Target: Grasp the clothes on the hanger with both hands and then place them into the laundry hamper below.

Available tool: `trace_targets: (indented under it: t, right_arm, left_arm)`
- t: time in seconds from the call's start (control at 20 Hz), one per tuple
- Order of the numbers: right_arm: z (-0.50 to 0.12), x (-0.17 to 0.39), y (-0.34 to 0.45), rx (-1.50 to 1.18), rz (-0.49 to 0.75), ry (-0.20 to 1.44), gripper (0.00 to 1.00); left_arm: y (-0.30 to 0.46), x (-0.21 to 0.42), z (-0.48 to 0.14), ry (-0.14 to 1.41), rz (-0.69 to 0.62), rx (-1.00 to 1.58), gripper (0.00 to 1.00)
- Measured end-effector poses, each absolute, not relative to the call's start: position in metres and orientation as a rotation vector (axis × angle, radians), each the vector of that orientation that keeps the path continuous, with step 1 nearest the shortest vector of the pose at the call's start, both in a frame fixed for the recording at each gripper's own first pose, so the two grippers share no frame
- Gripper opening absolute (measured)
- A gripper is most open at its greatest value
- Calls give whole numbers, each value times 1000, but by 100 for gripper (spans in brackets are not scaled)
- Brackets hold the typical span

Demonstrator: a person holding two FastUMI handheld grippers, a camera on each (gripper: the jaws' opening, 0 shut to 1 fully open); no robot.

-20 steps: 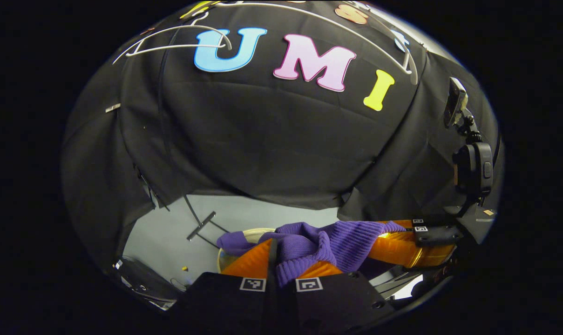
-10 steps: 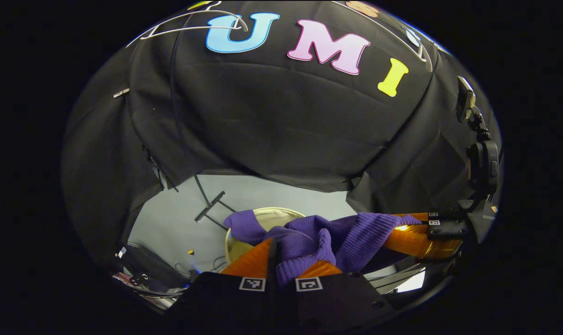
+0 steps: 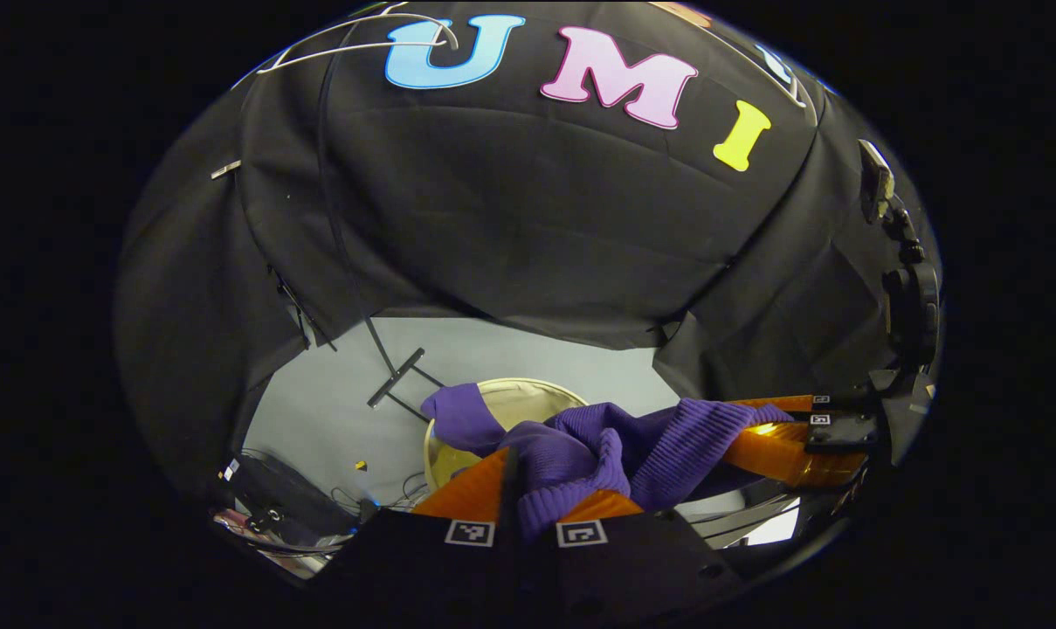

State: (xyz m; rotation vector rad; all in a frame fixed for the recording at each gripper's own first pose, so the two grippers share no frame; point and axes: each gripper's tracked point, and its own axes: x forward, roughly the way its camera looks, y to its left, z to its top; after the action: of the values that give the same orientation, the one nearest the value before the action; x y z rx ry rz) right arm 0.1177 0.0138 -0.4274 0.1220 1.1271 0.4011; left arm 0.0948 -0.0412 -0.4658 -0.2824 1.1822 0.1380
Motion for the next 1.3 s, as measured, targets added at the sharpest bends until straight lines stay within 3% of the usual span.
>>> trace_targets:
  t: [0.05, 0.15, 0.2, 1.3]
  right_arm:
    - [-425, 120, 14, 105, 403, 1121, 24]
    - [-433, 124, 12, 79, 410, 1106, 75]
    - [-439, 129, 13, 65, 412, 1096, 100]
    - [-404, 139, 14, 115, 385, 1023, 99]
  left_arm:
    - [-39, 97, -473, 1191, 138, -252, 41]
    - [-29, 95, -459, 1195, 155, -167, 99]
    - [-31, 98, -478, 1192, 145, -155, 97]
    - [-15, 118, -443, 1058, 146, -168, 95]
